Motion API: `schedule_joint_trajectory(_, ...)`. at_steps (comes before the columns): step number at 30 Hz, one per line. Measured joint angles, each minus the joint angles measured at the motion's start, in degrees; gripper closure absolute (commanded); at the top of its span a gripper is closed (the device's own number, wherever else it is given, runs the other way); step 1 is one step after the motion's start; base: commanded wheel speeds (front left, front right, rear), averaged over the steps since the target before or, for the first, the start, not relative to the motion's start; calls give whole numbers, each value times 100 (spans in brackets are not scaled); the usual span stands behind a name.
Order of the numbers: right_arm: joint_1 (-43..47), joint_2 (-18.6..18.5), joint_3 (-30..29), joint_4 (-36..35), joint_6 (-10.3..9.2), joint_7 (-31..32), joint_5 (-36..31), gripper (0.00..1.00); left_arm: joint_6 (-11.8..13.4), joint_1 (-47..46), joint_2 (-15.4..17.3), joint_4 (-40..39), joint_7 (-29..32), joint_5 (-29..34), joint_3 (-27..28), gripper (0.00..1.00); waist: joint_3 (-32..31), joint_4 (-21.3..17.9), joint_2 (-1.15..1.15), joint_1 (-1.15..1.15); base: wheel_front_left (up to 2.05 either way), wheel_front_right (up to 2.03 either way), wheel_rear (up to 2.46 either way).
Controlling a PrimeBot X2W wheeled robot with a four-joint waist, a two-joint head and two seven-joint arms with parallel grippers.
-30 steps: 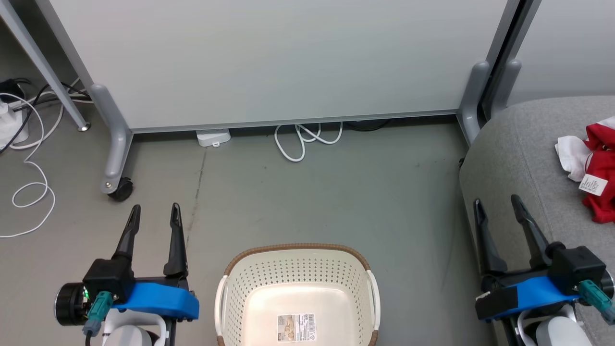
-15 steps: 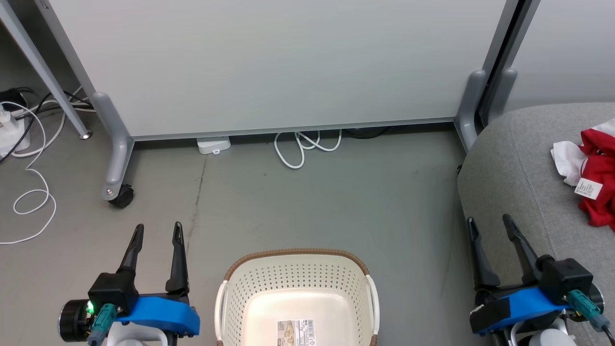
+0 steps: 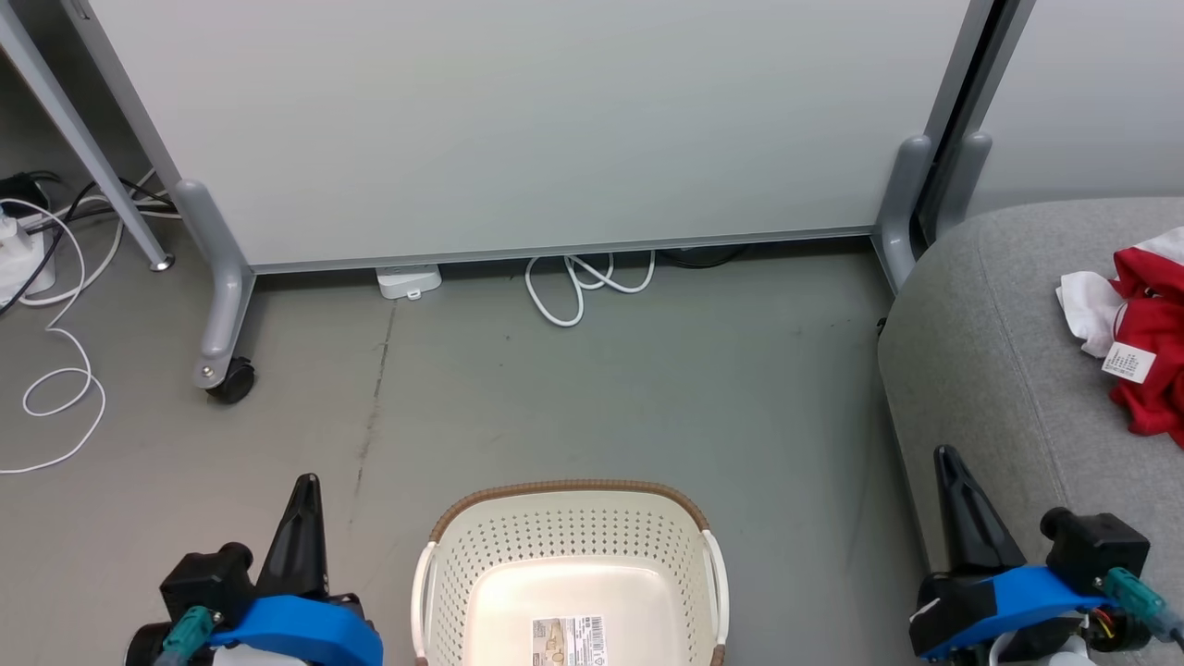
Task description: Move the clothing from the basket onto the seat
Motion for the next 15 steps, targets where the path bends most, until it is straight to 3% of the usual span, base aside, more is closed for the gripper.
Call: schedule_joint_trajectory(15, -2, 1, -57, -67, 0, 360, 1613, 100, 0, -18, -1, -179, 348, -1629, 64, 100, -26, -41, 0, 0, 0, 0, 0)
